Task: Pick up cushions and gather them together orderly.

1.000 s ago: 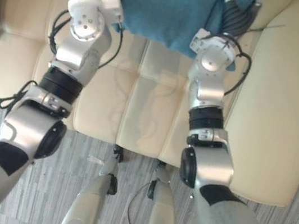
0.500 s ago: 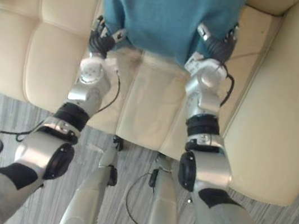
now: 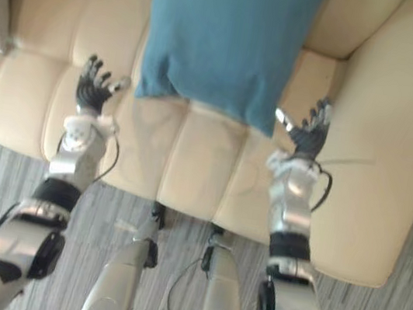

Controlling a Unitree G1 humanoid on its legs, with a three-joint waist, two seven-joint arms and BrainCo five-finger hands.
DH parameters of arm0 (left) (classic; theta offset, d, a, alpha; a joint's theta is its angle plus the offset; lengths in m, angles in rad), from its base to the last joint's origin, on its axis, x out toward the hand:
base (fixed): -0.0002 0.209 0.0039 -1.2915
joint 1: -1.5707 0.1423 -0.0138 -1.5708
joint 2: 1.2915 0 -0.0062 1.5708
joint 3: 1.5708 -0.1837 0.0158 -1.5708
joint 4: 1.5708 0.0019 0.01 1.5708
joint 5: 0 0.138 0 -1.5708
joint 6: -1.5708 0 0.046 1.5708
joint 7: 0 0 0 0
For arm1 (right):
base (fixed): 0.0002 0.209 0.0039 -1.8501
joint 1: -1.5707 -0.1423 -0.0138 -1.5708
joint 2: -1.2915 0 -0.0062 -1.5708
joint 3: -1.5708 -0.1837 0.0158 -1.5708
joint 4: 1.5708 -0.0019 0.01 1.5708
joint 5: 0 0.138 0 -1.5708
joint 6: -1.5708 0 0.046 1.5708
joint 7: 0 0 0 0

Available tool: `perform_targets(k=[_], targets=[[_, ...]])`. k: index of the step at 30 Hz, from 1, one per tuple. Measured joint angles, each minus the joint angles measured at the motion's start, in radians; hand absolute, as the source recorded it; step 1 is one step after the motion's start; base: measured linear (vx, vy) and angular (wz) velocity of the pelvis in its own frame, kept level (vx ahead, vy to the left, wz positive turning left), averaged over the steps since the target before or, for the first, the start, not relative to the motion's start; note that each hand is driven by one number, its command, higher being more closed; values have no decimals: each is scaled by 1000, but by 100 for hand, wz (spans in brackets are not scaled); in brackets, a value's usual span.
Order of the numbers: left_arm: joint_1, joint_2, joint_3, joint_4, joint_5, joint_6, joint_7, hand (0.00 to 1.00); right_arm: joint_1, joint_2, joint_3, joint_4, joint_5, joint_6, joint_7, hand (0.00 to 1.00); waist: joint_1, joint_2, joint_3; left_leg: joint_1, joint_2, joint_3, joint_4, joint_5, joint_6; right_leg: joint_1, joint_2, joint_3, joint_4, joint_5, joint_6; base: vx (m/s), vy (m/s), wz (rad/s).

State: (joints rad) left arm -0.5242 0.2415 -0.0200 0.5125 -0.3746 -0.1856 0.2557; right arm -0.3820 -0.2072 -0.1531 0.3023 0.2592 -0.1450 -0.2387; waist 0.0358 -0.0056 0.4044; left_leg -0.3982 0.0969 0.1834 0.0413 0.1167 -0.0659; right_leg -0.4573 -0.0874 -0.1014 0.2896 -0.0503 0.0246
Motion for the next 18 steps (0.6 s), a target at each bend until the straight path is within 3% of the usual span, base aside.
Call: perform_targets(k=[4, 6, 8, 11, 18], targets=[[266, -95, -10, -3, 22, 2, -47, 0, 267, 104, 2, 8, -29, -2, 56, 0, 0, -39, -61, 76, 4, 2, -5, -24, -4, 85, 4, -7, -22, -24, 8, 82, -21, 1], [347, -125, -10, 31, 30, 7, -71, 0, 339, 136, 2, 60, -54, -2, 85, 0, 1, -46, -89, 114, 4, 6, -8, -31, -1, 130, 5, -7, -44, -24, 7, 140, 10, -3], [449, -159, -6, 115, 61, 23, -95, 0, 432, 179, 1, 178, -67, 1, 115, 0, 5, -45, -173, 158, 2, 13, -10, -44, -8, 185, 3, -5, -75, -28, 13, 180, 27, -5], [508, -185, 43, 245, 123, 41, -130, 0, 481, 211, -3, 333, -113, 21, 143, 0, 8, -36, -247, 238, -2, 21, -37, -55, -9, 268, 3, -6, -113, -32, 20, 153, 23, -5], [552, -221, 155, 436, 234, 87, -163, 0, 496, 240, -60, 524, -152, 56, 158, 0, 13, -19, -339, 385, -10, 35, -103, -64, -13, 391, 4, -2, -162, -38, 29, 55, 18, -5]])
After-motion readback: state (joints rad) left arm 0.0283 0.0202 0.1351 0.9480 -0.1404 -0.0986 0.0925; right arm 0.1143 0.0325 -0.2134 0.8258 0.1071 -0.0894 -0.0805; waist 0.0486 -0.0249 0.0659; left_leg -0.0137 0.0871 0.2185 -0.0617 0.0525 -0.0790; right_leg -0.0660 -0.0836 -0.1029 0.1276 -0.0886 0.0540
